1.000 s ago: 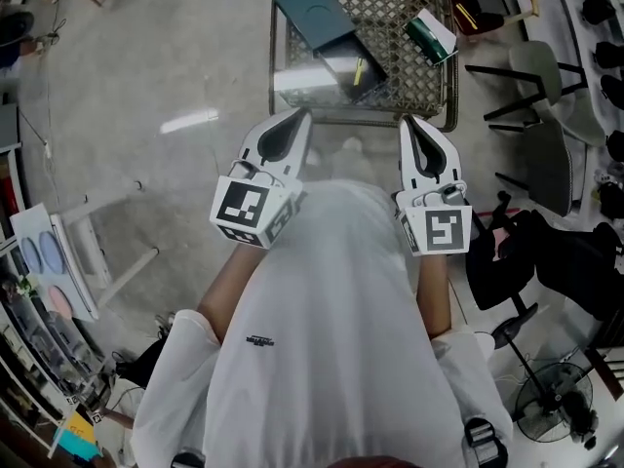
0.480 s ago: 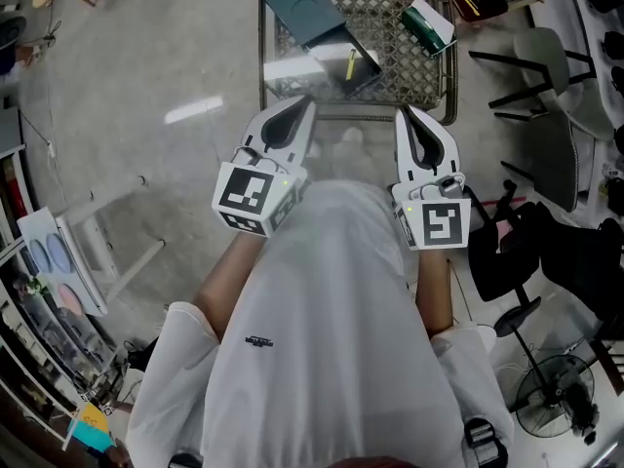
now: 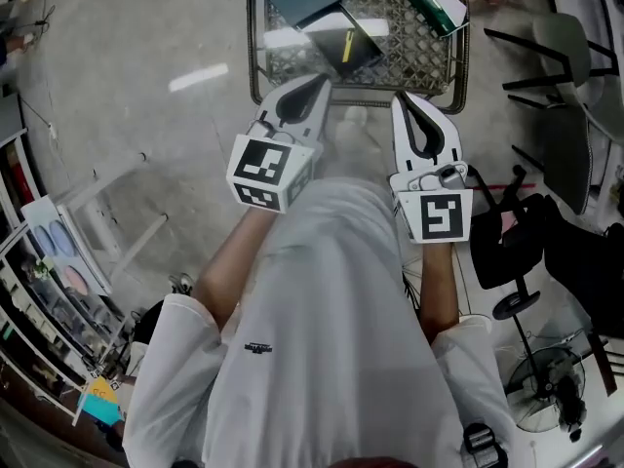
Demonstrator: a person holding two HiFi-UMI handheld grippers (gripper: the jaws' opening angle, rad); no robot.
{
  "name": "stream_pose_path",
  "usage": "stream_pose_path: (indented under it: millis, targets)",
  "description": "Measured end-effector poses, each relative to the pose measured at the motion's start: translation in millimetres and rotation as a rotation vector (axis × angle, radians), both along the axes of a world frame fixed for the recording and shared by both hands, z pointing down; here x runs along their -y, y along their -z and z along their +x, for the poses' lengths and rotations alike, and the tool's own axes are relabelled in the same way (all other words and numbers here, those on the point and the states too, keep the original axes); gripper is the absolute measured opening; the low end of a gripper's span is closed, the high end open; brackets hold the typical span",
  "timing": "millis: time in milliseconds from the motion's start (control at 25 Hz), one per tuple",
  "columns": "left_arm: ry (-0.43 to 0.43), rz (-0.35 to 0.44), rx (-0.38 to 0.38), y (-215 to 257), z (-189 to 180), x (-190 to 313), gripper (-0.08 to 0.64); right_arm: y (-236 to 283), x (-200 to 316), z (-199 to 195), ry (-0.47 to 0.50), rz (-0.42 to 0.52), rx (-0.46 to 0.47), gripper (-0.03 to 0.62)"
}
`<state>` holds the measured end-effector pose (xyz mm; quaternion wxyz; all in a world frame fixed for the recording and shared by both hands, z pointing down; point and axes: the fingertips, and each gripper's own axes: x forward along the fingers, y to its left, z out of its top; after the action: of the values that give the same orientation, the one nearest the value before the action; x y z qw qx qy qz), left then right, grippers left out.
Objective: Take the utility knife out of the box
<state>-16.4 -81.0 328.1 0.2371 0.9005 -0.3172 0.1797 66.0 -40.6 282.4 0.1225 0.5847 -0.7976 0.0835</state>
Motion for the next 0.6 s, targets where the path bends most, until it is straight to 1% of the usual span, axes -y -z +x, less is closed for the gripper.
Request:
stream_pose_path:
  millis: [120,240,440,600]
  targets:
    - [0.041,-0.04,0.051,-26,7,9,0.002,-16,8,6,0.011,-0.033,0.009,0.0]
    - [0.072,-0.061,0.098,-53,12,19,0.002,-31,17,12,0.023,-0.054,0.021,0.0]
    - [0.084,-0.106,0.12,-89,23,32,0.002,-57,33,17,0.059,-0.07,0.021,0.0]
    - [0.102,-0.15,0.142,-121,28,42,0.003,-84,45,21,0.089,-0.116,0.021,0.0]
